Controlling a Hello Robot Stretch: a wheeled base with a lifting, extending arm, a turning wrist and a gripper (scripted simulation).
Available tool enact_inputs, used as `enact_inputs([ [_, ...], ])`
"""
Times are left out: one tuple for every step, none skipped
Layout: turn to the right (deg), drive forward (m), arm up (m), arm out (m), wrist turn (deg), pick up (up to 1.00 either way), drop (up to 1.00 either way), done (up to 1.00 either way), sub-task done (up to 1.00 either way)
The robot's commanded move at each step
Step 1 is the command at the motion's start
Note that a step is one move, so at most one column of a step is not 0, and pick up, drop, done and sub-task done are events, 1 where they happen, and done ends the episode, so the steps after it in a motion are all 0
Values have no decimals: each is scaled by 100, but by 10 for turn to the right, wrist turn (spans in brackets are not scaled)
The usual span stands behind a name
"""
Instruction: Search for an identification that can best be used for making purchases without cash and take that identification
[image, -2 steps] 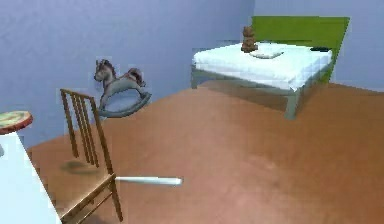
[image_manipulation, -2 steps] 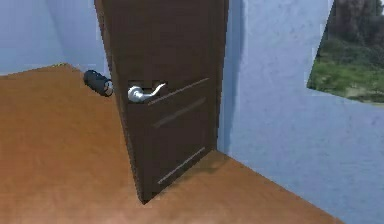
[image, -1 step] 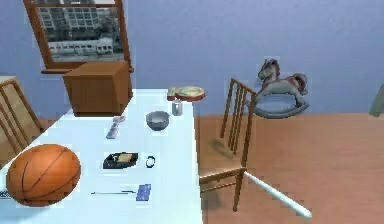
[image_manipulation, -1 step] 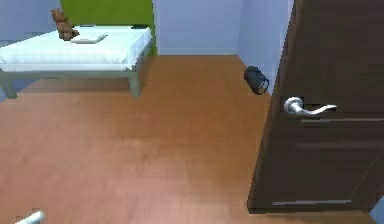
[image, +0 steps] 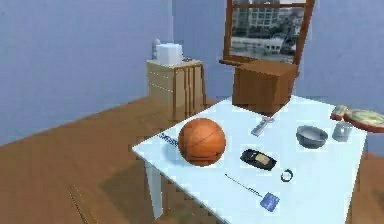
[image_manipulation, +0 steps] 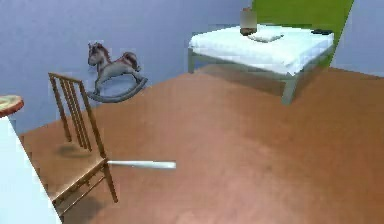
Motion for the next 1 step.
enact_inputs([
  [-450,0,0,0,0,0,0,0,0],
])
